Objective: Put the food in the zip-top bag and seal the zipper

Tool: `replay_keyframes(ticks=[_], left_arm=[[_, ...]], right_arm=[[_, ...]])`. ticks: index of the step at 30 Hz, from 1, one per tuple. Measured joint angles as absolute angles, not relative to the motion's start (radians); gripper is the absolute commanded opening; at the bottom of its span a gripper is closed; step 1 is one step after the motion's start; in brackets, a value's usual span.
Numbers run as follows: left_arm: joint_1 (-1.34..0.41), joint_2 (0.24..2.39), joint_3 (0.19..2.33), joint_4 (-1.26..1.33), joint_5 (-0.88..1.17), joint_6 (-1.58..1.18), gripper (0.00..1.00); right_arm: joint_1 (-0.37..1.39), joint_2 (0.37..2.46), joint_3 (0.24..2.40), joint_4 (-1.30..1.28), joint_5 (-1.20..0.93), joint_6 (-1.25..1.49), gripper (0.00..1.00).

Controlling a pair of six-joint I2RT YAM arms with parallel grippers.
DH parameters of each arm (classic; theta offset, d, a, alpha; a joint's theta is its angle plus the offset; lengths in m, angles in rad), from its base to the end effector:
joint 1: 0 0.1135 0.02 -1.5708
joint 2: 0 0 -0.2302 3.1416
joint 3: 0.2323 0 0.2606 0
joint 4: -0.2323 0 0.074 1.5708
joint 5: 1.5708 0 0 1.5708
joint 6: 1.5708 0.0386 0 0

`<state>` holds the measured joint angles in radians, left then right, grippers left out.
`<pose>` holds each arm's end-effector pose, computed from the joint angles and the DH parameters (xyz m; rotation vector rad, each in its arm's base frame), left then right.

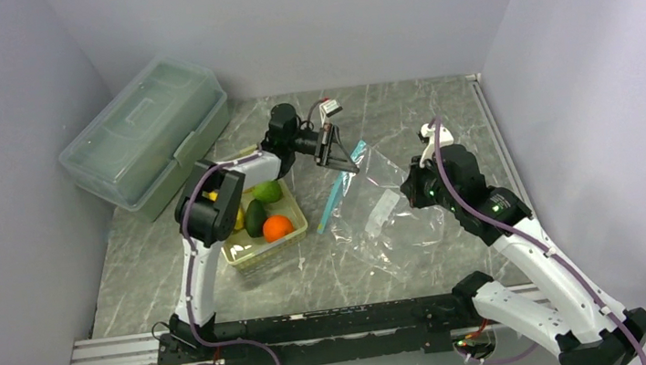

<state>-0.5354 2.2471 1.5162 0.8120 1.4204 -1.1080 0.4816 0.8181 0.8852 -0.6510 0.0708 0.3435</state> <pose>0.3869 -0.2739 0.1749 0.9548 1.9068 -2.1519 0.1834 0.0928 0.2964 -0.1090 2.1777 0.3994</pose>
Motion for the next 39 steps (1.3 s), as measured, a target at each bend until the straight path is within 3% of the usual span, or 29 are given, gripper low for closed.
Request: replay_keyframes(ticks=[3,6,11,25,39], left_arm=[[-0.535,2.201,1.516,0.615,1.404,-0.959,0.0],[-0.536,2.149,1.533,0.397,1.382,-0.79,0.0],[-0.541,2.101,1.61,0.071,1.311,-0.558,0.0],[-0.568,2.063,1.639,-0.344,0.912,-0.496,0.0],[-0.571,1.876,1.643,-0.503,0.628,-0.663,0.0]], right_arm=[[0.482,0.819,0.885,-0.652,0.074,0.347,0.04],[0.482,0.819,0.885,-0.658,0.08,0.358,0.28],[0.482,0.818,0.885,-0.675,0.1,0.375,0.48],[0.501,0.802,0.933,-0.735,0.052,0.393,0.58],[0.731,0.892,1.024,-0.739,0.123,0.461,0.67]])
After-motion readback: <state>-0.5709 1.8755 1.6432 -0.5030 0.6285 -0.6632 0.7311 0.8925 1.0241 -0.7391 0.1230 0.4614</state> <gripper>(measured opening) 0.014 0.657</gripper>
